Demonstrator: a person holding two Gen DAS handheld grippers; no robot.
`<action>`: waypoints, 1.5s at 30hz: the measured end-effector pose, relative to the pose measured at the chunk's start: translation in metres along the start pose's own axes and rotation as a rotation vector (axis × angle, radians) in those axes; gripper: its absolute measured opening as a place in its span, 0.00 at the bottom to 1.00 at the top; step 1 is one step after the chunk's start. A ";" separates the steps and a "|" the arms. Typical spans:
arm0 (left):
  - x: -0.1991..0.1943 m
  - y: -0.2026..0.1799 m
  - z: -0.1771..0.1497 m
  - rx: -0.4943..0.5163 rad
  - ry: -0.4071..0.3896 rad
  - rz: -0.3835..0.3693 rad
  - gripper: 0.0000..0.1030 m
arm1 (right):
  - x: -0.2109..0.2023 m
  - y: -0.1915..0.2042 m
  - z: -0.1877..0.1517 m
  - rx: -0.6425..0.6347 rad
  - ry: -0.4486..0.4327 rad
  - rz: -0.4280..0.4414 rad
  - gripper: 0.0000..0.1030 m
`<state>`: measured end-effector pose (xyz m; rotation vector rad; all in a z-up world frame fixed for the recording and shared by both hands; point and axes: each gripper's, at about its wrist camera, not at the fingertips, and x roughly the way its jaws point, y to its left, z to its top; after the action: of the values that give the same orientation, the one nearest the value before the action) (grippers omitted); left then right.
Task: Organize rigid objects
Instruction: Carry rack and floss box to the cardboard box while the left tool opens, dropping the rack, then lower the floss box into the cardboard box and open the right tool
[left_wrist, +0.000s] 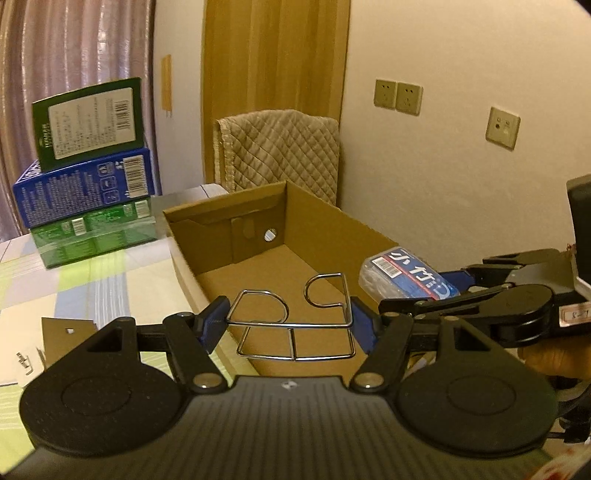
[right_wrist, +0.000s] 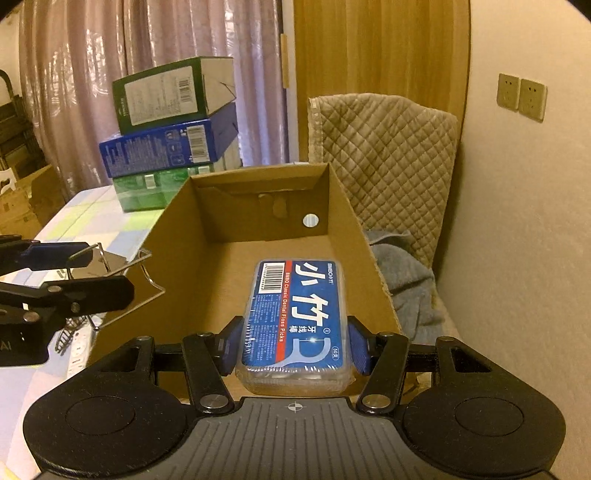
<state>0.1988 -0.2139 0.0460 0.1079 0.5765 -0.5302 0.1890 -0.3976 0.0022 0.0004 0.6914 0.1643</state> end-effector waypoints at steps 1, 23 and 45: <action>0.002 0.000 0.000 0.005 0.003 -0.001 0.63 | 0.002 -0.001 0.001 0.003 0.000 -0.001 0.53; -0.020 0.022 -0.005 -0.047 -0.022 0.049 0.68 | 0.002 -0.004 -0.003 0.047 -0.004 0.010 0.53; -0.075 0.062 -0.027 -0.148 -0.033 0.139 0.68 | -0.044 0.005 0.014 0.167 -0.109 0.037 0.68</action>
<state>0.1634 -0.1203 0.0611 -0.0011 0.5699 -0.3527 0.1637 -0.3986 0.0406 0.1808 0.5947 0.1405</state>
